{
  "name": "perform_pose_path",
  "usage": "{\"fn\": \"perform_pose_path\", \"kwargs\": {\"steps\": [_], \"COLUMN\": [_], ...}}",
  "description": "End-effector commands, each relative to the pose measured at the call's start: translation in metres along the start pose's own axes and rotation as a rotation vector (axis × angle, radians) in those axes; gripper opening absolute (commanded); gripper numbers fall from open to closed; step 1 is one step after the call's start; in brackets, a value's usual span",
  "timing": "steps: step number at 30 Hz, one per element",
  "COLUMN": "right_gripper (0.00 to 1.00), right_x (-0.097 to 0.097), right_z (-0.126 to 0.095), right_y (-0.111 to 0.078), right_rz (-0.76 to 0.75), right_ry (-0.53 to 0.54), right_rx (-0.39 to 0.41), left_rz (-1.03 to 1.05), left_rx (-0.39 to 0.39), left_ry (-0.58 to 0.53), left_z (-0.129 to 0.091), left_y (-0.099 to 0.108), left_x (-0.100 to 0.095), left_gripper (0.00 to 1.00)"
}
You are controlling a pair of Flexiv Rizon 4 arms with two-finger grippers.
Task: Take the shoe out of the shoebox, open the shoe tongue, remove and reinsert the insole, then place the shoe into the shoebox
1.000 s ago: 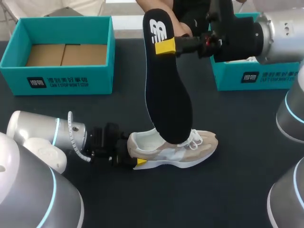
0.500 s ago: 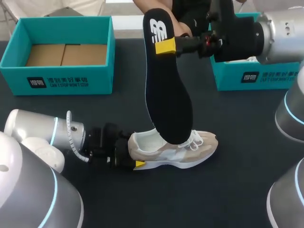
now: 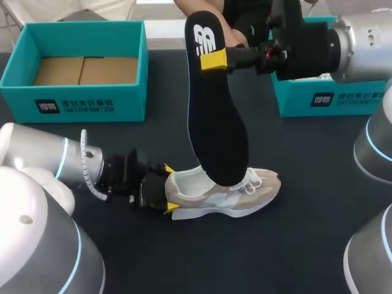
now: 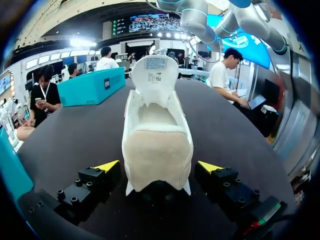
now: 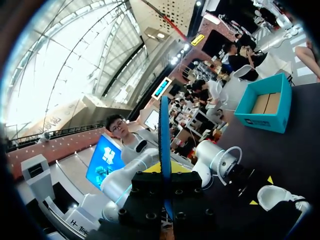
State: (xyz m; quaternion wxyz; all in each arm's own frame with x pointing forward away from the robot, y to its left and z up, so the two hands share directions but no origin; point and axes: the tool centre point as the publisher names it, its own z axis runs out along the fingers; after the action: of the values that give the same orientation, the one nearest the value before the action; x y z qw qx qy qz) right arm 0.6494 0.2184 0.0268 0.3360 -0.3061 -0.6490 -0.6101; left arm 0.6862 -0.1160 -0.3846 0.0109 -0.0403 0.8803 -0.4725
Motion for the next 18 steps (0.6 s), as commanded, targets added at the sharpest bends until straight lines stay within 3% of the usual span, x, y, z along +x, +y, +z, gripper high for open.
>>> {"fn": "perform_pose_path", "kwargs": {"steps": [1, 8, 12, 18], "right_gripper": [0.00, 0.00, 0.00, 0.00], "right_x": [0.000, 0.000, 0.000, 0.000], "right_z": [0.002, 0.002, 0.002, 0.002], "right_y": [0.000, 0.000, 0.000, 0.000], "right_rz": [0.002, 0.002, 0.002, 0.002], "right_ry": [-0.005, -0.005, -0.005, -0.005], "right_rx": [-0.001, -0.001, -0.001, -0.001], "left_rz": [-0.001, 0.011, 0.033, 0.012], "left_rx": [-0.009, -0.013, -0.129, -0.213], "left_ry": [-0.002, 0.001, 0.023, 0.029], "left_z": [0.000, -0.002, -0.010, -0.020], "left_y": [-0.001, -0.004, -0.014, -0.022], "left_x": [0.001, 0.003, 0.006, 0.004], "left_gripper": [1.00, 1.00, 1.00, 1.00]}}
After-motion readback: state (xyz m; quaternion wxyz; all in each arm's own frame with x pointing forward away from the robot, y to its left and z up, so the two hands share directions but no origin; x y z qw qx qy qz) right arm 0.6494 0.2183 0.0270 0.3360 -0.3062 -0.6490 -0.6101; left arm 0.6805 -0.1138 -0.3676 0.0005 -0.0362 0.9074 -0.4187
